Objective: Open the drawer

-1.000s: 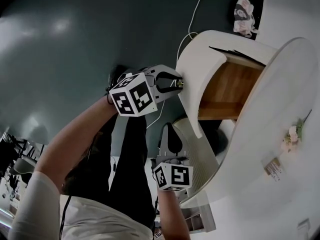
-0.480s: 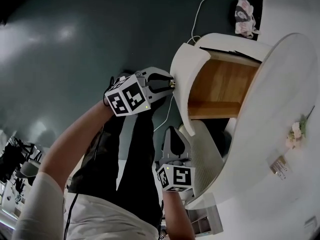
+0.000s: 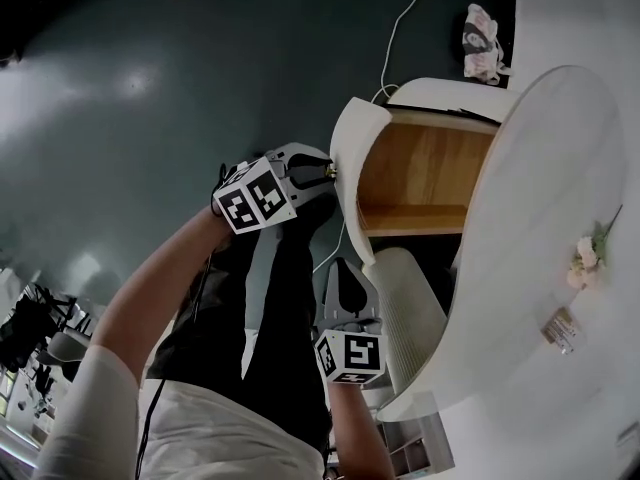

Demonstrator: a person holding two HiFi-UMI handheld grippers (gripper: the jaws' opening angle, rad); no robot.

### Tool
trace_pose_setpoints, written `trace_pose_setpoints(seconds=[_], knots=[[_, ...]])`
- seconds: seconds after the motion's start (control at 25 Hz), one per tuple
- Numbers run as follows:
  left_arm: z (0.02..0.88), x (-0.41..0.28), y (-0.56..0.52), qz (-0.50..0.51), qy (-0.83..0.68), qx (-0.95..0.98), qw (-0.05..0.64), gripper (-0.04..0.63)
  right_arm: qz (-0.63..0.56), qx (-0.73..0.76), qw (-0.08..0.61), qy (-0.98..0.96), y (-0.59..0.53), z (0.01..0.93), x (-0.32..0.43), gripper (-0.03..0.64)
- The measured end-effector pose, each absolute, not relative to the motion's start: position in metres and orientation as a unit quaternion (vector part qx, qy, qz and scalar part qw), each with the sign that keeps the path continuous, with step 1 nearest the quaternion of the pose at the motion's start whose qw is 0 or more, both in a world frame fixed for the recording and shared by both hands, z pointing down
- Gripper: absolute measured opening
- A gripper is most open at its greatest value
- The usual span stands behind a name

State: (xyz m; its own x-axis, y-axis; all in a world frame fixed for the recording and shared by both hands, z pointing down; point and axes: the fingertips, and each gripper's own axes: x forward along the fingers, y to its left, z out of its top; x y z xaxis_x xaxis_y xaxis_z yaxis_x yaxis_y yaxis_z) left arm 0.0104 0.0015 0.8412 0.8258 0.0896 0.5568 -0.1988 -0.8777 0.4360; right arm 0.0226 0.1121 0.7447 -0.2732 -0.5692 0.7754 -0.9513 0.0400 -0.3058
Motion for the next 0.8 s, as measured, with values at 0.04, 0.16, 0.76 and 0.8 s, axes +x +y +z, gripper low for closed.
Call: trace_pose_setpoints(seconds=[0.04,0.16,0.76,0.8], knots=[[0.841,0.010,0.002,0.294,-0.031,0.923,0.246,0.106,0.412,0.555,0.232,-0.684,0.112,0.743,0.022,0.011],[0.840,0.011,0.002,0.290,-0.036,0.924,0.248,0.106,0.411,0.551,0.232,-0.688,0.112,0.742,0.019,0.011],[0.801,-0.030,0.013,0.304,-0.066,0.916,0.254,0.175,0.402,0.559,0.220,-0.691,0.100,0.710,0.012,0.011],[0.792,-0.030,0.011,0.299,-0.070,0.917,0.254,0.173,0.399,0.561,0.219,-0.691,0.098,0.704,0.014,0.011]])
